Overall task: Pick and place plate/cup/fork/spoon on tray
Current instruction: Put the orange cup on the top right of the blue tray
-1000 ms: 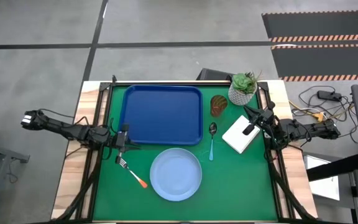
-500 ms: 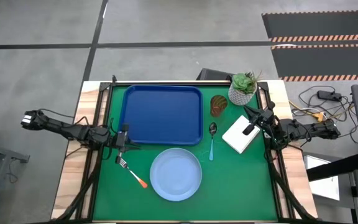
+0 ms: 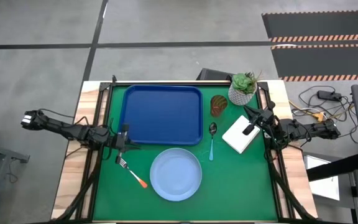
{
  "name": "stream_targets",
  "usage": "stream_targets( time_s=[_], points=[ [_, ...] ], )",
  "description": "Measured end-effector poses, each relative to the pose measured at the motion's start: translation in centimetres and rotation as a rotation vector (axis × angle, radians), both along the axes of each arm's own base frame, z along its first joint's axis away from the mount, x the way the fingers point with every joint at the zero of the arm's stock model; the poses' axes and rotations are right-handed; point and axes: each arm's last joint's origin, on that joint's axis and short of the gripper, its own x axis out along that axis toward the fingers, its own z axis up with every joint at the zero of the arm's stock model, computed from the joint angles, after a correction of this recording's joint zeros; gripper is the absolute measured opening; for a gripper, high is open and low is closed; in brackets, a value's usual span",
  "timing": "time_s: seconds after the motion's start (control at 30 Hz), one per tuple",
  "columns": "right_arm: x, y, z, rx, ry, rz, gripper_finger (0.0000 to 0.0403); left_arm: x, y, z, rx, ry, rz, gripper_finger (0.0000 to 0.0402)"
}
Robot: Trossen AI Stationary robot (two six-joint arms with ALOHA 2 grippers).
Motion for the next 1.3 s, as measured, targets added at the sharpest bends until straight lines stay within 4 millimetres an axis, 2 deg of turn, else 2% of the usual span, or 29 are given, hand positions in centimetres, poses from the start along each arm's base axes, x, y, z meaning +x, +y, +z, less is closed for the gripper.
stream_targets(
  time_s=[0.07,0.17,0.33,0.4,0.5,0.63,0.8,0.87,0.97,1.07,1.13,1.2,1.3],
  points=[
    [0.0,0.0,0.0,0.033,-0.031,0.002,0.0009,0.1,0.0,0.3,0.051,-0.033,-0.018,0.0015],
    [0.1,0.1,-0.1,0.204,-0.177,0.045,0.0009,0.4,-0.1,1.4,0.029,-0.154,-0.015,0.0015],
    [0.2,0.2,-0.2,0.419,-0.343,0.117,0.0009,0.5,-0.1,4.4,-0.103,-0.455,0.003,0.0015],
    [0.3,0.4,-0.2,0.438,-0.341,0.164,0.0009,0.3,-0.1,5.6,-0.185,-0.571,0.007,0.0015],
    [0.5,0.8,-0.2,0.491,-0.328,0.324,0.0009,-0.2,0.1,7.1,-0.342,-0.709,0.003,0.0015],
    [0.7,1.2,-0.2,0.492,-0.279,0.474,0.0009,-0.7,0.2,8.2,-0.524,-0.807,-0.021,0.0015],
    [0.7,1.0,-0.1,0.478,-0.297,0.412,0.0009,-1.0,0.3,8.7,-0.775,-0.83,-0.061,0.0015],
    [0.6,0.9,-0.1,0.441,-0.284,0.376,0.0009,-1.0,0.3,8.7,-0.819,-0.821,-0.066,0.0015],
    [0.6,0.8,0.1,0.377,-0.283,0.332,0.0009,-1.0,0.3,8.7,-0.817,-0.819,-0.065,0.0015],
    [0.5,0.6,1.0,0.423,-0.437,0.262,0.0009,-1.0,0.3,8.7,-0.818,-0.822,-0.057,0.0015],
    [0.7,0.6,1.5,0.421,-0.479,0.279,0.0009,-1.1,0.5,8.9,-0.827,-0.863,0.001,0.0015],
    [0.9,0.7,1.8,0.414,-0.49,0.3,0.0009,-1.3,0.8,9.1,-0.769,-0.923,0.081,0.0015],
    [1.5,0.7,2.1,0.414,-0.508,0.305,0.0009,-1.4,1.0,9.3,-0.586,-0.973,0.176,0.0015]
  ],
)
